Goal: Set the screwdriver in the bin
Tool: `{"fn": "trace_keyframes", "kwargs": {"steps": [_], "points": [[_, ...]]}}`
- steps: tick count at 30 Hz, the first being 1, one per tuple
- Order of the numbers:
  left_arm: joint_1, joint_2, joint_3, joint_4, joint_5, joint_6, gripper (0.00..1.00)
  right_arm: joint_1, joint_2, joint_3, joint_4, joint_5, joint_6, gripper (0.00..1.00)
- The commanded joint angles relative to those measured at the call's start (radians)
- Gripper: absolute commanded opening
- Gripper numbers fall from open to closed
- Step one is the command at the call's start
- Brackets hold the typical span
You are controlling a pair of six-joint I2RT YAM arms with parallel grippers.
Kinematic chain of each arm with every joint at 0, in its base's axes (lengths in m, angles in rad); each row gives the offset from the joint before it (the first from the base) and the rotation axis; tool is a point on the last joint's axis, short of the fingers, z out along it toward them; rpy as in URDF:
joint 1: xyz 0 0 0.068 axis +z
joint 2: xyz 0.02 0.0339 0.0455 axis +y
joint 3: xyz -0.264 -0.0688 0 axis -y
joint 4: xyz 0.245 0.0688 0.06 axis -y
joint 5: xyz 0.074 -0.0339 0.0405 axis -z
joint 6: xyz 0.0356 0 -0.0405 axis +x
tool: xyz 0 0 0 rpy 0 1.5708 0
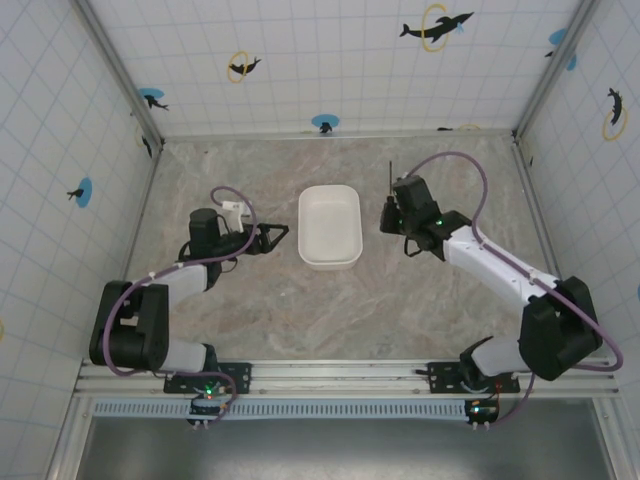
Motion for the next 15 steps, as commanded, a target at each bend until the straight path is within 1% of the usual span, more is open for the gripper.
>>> {"fn": "trace_keyframes", "kwargs": {"steps": [1, 6, 9, 15], "points": [[-0.006, 0.016, 0.001, 0.062, 0.03, -0.01, 0.98, 0.085, -0.02, 0.099, -0.03, 0.103, 0.048, 0.0], [-0.007, 0.014, -0.012, 0.094, 0.018, -0.017, 0.97, 0.215, 0.075, 0.223, -0.082, 0.206, 0.113, 0.0], [-0.008, 0.017, -0.012, 0.093, 0.026, -0.012, 0.98, 0.247, 0.171, 0.298, -0.146, 0.206, 0.157, 0.0], [-0.008, 0.021, -0.014, 0.101, 0.028, -0.012, 0.98, 0.291, 0.356, 0.418, -0.255, 0.202, 0.196, 0.0]]}}
